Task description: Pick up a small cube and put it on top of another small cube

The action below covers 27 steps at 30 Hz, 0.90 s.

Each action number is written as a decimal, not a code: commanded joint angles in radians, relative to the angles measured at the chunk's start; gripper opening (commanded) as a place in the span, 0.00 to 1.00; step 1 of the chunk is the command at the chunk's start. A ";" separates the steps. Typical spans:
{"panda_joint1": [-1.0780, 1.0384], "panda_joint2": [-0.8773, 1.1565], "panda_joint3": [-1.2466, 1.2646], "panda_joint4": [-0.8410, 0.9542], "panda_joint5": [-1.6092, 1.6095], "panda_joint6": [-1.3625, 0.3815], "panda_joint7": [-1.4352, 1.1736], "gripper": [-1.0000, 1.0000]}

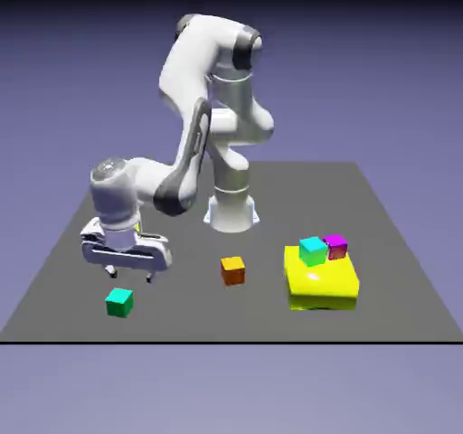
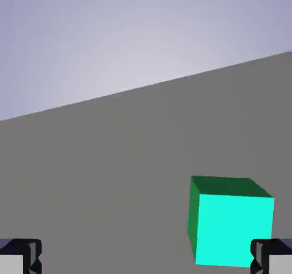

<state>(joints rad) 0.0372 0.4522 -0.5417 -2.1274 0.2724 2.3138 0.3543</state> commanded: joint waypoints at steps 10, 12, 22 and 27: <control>-0.054 0.218 0.028 0.048 0.108 0.067 -0.085 0.00; -0.021 0.146 -0.017 0.056 0.060 -0.010 -0.056 0.00; -0.038 -0.215 0.220 -0.247 -0.059 -0.019 0.236 0.00; -0.062 -0.396 0.377 -0.429 -0.109 0.008 0.395 0.00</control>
<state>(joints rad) -0.0122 0.0562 -0.1638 -2.5560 0.1672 2.3216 0.7473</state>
